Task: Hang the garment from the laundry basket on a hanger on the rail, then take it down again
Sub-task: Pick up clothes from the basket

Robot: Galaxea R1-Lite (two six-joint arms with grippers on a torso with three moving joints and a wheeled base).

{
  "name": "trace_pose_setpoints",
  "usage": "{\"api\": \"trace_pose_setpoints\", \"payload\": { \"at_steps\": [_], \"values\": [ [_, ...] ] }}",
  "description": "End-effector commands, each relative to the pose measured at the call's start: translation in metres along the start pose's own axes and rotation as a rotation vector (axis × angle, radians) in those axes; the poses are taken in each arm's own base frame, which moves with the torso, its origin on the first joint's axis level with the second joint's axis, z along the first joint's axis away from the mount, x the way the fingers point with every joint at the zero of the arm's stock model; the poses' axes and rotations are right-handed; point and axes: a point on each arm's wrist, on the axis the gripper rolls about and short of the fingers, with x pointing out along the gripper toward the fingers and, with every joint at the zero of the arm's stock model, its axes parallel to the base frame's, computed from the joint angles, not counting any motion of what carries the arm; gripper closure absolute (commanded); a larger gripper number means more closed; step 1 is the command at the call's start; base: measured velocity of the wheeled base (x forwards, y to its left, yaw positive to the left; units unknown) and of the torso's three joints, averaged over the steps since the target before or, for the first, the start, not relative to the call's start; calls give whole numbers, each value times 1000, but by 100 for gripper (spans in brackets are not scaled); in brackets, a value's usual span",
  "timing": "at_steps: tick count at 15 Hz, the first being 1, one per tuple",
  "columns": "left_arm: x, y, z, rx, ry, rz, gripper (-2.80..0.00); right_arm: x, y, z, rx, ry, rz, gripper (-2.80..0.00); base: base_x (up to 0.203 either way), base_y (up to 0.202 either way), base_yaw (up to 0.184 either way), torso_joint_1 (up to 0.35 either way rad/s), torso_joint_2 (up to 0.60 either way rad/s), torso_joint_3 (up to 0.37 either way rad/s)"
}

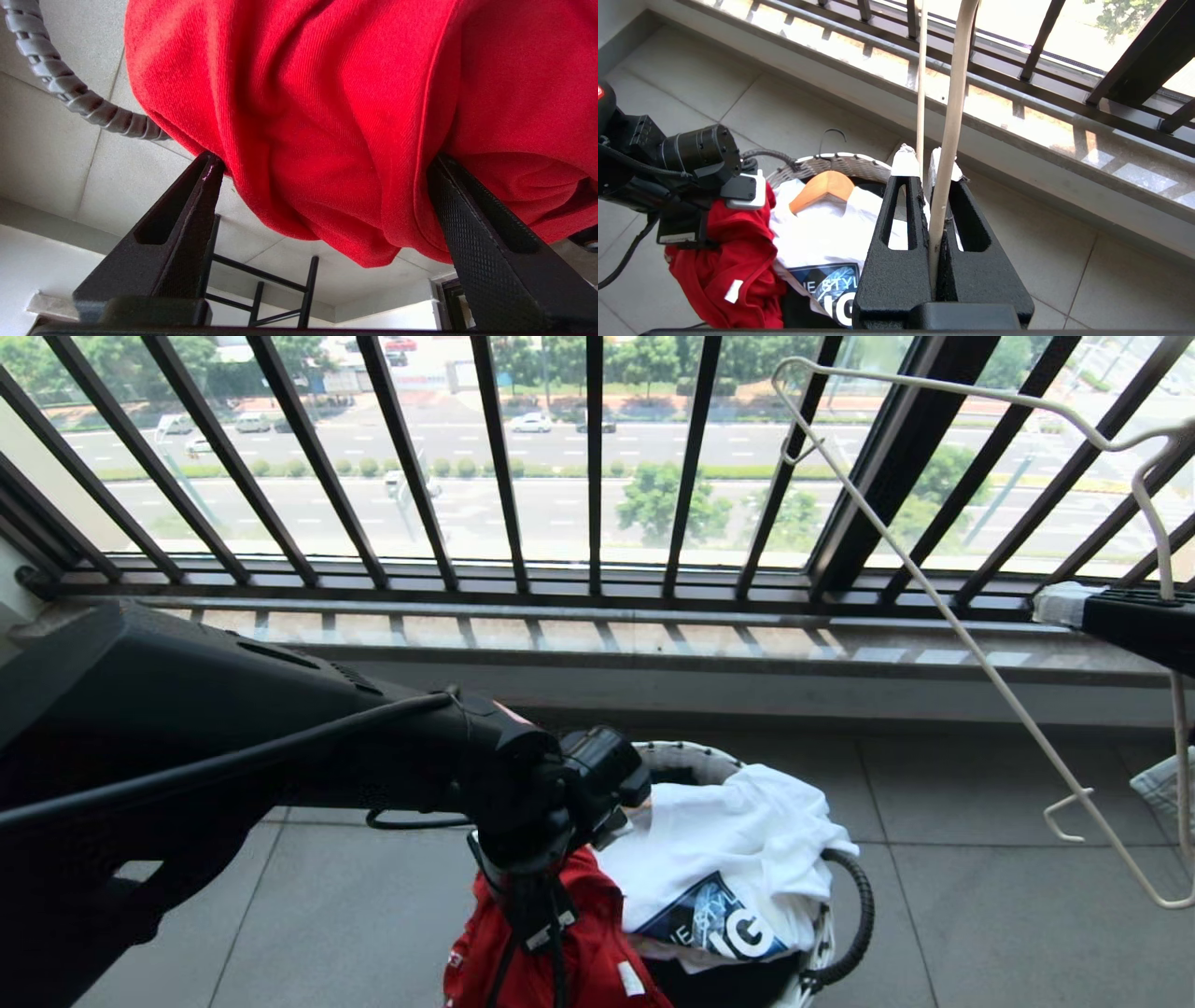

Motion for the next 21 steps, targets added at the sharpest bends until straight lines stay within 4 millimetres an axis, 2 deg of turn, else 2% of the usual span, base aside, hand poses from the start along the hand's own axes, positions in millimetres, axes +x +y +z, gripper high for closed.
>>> {"api": "trace_pose_setpoints", "payload": {
  "at_steps": [1,3,4,9,15,21],
  "values": [
    [-17,0,-26,8,16,2,-280,-1,0,1,-2,-5,2,0,0,0,0,0,0,0],
    [-15,-5,-38,10,48,-6,-280,-1,0,1,-2,-5,2,0,0,0,0,0,0,0],
    [-15,-5,-38,-19,48,-3,-280,-1,0,0,-1,-3,2,0,0,0,0,0,0,0],
    [-18,0,-15,-102,-110,27,-280,0,0,0,-1,-2,2,0,0,0,0,0,0,0],
    [-23,2,5,-114,-175,33,-280,1,0,0,-2,3,1,0,0,0,0,0,0,0],
    [-7,-9,25,-83,-170,26,-280,2,0,-1,-1,7,3,0,0,0,0,0,0,0]
  ]
}}
